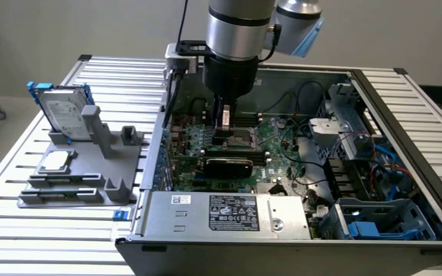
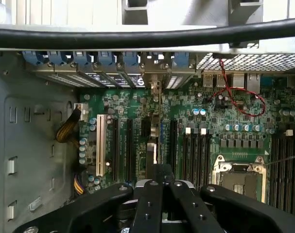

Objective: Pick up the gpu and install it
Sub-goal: 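Press down on the gpu until it lock into place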

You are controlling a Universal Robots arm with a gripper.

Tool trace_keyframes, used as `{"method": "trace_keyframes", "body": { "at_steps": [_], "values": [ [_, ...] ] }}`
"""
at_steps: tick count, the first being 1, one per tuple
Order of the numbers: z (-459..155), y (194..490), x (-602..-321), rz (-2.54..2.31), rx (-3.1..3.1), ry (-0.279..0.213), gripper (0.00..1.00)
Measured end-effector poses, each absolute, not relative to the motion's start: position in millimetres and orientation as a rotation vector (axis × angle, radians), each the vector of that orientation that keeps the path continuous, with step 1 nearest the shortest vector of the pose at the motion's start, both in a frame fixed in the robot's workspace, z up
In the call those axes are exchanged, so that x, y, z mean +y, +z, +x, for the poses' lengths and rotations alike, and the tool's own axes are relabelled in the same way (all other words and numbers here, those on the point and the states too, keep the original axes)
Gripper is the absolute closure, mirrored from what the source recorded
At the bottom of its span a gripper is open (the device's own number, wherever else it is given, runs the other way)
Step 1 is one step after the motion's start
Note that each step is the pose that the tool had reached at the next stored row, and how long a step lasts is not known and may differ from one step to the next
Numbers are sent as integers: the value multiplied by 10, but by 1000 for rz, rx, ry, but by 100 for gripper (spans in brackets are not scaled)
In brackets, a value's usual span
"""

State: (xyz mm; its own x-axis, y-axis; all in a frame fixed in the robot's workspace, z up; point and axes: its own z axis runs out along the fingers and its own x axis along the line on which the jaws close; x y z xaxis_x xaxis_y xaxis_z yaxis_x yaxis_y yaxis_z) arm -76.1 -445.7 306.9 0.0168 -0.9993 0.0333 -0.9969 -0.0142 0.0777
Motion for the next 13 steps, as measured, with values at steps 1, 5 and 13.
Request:
{"method": "trace_keyframes", "body": {
  "at_steps": [1, 5, 13],
  "values": [
    [-760, 3069, -4457, 2182, -2149, -47, 89],
    [-760, 3070, -4457, 2182, -2148, -47, 89],
    [-760, 3070, -4457, 2182, -2149, -47, 89]
  ]
}}
